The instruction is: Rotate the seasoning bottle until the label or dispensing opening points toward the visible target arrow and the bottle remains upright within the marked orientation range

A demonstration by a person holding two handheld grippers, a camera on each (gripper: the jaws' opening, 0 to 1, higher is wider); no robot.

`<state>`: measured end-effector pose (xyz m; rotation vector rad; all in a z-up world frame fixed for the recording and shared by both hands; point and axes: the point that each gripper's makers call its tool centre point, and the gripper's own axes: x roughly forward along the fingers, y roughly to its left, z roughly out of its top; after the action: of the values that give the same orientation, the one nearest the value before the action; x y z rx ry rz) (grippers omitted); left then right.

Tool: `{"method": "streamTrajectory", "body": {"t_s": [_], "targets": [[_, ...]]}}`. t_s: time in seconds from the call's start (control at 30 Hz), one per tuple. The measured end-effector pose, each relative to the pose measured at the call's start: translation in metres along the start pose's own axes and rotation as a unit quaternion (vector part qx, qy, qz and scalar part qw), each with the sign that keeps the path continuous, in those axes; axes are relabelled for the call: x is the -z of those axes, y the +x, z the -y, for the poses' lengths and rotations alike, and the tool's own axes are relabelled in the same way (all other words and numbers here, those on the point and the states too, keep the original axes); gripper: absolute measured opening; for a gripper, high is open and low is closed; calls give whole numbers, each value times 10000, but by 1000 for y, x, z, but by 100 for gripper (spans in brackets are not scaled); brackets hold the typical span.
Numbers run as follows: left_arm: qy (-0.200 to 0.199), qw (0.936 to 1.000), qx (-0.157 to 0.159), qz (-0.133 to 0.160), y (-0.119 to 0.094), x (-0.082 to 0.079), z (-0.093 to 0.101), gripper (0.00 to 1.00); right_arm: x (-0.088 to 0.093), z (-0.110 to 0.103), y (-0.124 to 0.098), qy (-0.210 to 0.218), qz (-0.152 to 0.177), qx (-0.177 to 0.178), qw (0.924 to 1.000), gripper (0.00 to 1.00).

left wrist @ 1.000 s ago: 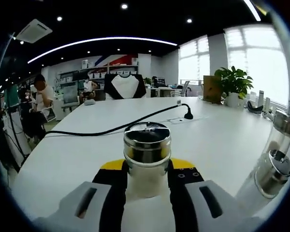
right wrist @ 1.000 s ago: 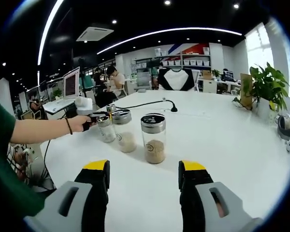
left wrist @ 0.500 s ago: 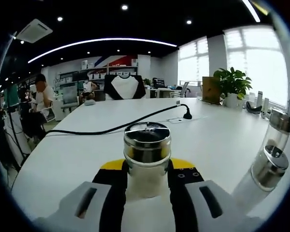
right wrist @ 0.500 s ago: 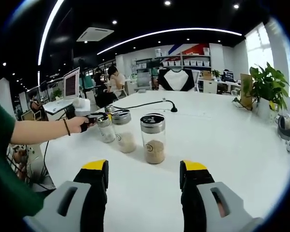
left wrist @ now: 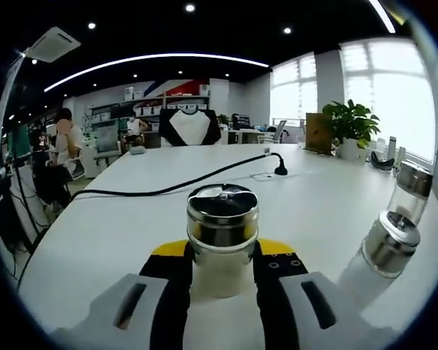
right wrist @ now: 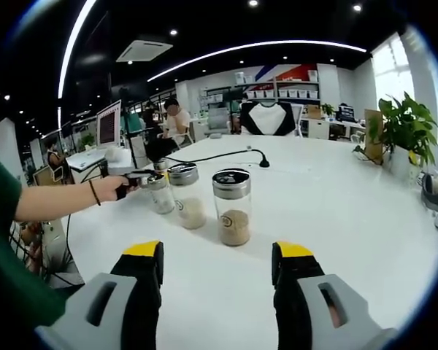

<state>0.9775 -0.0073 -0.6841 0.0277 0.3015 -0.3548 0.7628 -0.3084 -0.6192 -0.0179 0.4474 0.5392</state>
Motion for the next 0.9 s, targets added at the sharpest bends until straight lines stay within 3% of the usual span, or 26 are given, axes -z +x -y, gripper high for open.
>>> {"method": "streamTrajectory", "body": {"t_s": [0.9], "targets": [[-17,9999,112,130,-50,18,28,34,1,-2,4,82,-6,-32,10000,64]]}}
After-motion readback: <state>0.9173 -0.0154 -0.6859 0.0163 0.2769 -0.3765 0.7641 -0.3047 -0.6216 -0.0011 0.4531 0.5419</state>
